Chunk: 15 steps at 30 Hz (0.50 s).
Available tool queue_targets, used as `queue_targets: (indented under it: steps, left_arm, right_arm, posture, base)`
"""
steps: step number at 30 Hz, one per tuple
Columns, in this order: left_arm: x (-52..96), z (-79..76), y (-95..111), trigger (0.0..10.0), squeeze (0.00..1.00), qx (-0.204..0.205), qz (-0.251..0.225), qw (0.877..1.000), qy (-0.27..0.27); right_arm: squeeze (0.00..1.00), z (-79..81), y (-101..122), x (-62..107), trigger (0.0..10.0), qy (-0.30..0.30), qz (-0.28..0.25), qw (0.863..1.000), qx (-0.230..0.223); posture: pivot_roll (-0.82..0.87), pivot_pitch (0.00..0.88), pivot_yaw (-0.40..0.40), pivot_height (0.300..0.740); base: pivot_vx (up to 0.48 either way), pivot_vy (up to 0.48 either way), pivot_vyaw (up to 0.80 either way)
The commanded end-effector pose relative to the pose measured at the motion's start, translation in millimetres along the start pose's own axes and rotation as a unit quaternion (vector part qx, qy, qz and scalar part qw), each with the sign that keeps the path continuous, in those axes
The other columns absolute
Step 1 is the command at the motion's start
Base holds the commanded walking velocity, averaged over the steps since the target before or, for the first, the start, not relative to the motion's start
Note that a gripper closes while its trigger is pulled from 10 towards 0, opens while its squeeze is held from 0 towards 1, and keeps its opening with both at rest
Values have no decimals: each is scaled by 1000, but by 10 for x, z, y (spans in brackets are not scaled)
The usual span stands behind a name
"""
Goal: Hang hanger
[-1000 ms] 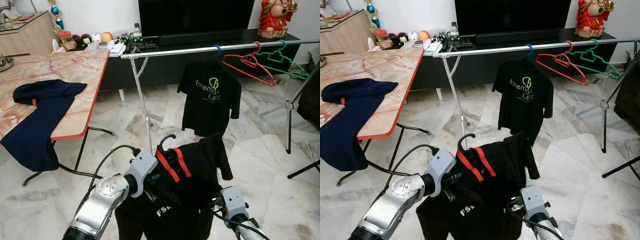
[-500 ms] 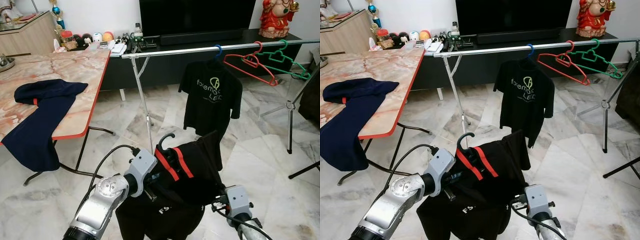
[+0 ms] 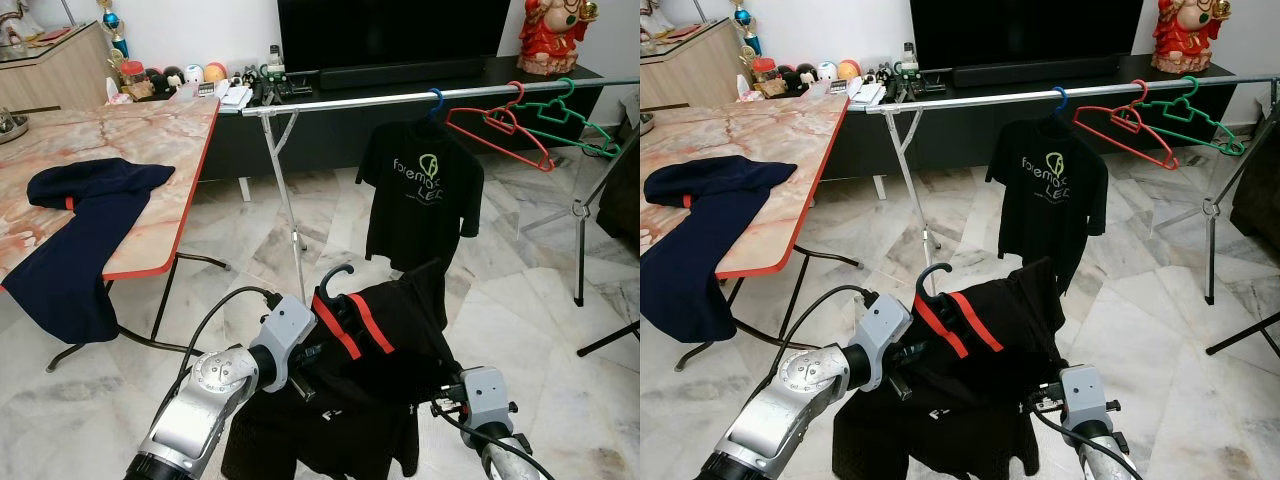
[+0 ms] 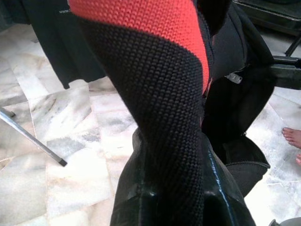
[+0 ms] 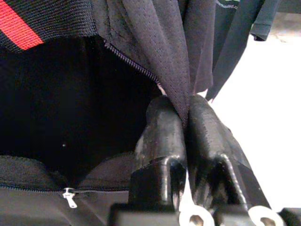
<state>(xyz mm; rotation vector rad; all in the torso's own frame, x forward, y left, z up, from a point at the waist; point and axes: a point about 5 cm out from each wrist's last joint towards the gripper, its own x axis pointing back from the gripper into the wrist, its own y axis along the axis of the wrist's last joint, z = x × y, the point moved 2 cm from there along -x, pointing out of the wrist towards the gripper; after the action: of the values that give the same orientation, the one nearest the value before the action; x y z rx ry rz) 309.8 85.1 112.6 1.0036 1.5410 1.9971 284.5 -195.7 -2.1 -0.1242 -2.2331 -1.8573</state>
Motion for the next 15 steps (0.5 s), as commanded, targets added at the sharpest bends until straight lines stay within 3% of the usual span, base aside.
queue_targets:
  steps: [1, 2, 4, 5, 7, 10, 13, 15]
  left_arm:
    - [114, 47, -41, 10000, 0, -34, 17, 999, -12]
    - [250, 77, -213, 10000, 0, -73, 69, 994, -40]
    - [303, 110, -276, 10000, 0, -90, 92, 991, -46]
    - [348, 156, -350, 10000, 0, -122, 122, 984, -47]
    - [361, 196, -394, 10000, 0, -131, 137, 981, -37]
    - [353, 197, -407, 10000, 0, -129, 134, 982, -34]
    - [400, 96, -307, 10000, 0, -87, 95, 989, -79]
    - [416, 91, -291, 10000, 0, -83, 90, 989, -86]
  right_arm:
    - [0, -86, 16, 1, 0, -20, -4, 1000, -7]
    - [0, -178, 57, -10, 0, -33, -10, 999, -6]
    - [0, -215, 71, -13, 0, -38, -12, 999, -6]
    - [0, -234, 79, -17, 0, -40, -13, 999, -5]
    - [0, -250, 86, -20, 0, -42, -14, 999, -4]
    - [0, -256, 88, -20, 0, -43, -14, 999, -3]
    - [0, -277, 76, -9, 0, -45, -11, 999, -2]
    - [0, -283, 71, -5, 0, -46, -10, 999, -2]
  posture:
    - [-5, 61, 58, 740]
    - [-1, 60, 57, 740]
    - [1, 61, 56, 740]
    - [0, 60, 55, 740]
    - [0, 60, 56, 740]
    - [-4, 60, 55, 740]
    - [-6, 61, 53, 740]
    - [-4, 61, 53, 740]
  base:
    - [0, 0, 0]
    - [0, 0, 0]
    - [0, 0, 0]
    - [0, 0, 0]
    - [0, 0, 0]
    - [0, 0, 0]
    - [0, 0, 0]
    - [0, 0, 0]
